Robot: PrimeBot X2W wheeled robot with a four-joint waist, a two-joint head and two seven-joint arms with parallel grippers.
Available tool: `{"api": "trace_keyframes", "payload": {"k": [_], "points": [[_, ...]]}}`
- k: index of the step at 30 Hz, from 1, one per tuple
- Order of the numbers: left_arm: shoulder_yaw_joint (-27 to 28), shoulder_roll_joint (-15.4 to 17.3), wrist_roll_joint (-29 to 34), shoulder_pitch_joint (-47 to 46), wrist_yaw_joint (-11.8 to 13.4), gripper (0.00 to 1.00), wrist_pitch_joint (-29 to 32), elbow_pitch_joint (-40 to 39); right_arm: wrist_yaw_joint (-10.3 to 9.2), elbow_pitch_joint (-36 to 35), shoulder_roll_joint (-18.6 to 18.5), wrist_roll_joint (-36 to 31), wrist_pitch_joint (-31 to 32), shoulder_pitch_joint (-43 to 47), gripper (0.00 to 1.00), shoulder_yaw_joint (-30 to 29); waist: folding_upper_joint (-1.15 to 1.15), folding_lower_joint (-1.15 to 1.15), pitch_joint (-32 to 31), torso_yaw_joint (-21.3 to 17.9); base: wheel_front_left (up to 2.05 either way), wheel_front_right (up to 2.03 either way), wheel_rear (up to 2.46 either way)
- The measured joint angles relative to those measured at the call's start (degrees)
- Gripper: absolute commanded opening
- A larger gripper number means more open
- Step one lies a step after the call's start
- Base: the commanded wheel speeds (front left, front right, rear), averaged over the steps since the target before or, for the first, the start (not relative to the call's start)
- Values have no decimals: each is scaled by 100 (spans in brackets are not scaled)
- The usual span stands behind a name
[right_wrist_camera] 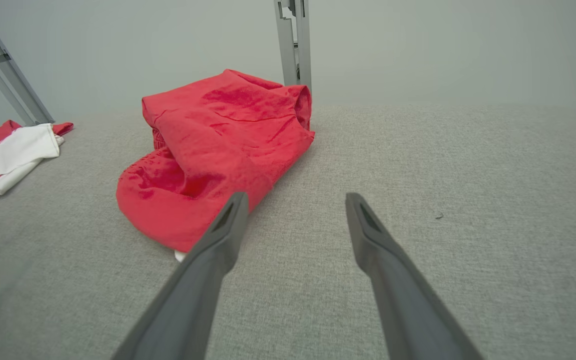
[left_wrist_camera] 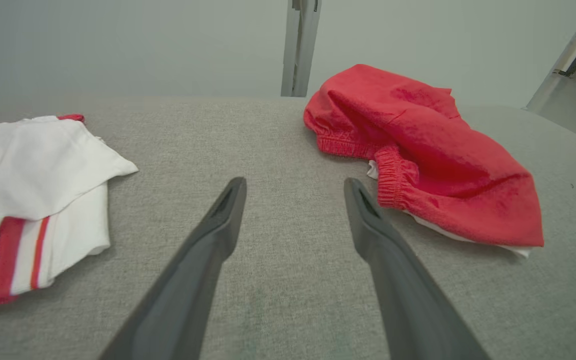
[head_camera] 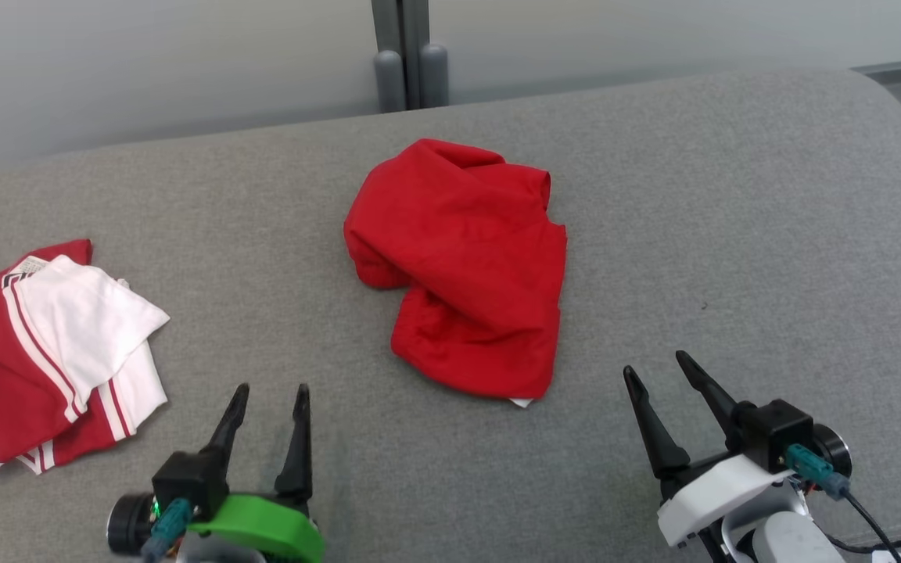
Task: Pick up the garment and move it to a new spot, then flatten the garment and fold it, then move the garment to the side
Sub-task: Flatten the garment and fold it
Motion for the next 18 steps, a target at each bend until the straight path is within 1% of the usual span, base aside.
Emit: {"api": "trace_keyframes", "payload": {"k": [5,9,12,18], "points": [[-420,134,-30,-834,-2,100,0,11,0,-111,1,-1,0,-325,100,35,0,0,355,-44,0,0,0],[-903,234,-167,-1381,-4,100,0,199,0,-178,-1,27,0,-469,100,54,0,0,696,-118,0,0,0],[-1200,358,-328,-1678,-5,100,0,438,0,-218,-1,85,0,-558,100,88,0,0,939,-206,0,0,0],[-1649,552,-634,-1936,-7,100,0,1061,0,-230,-1,187,0,-649,100,98,0,0,1313,-486,0,0,0]]}}
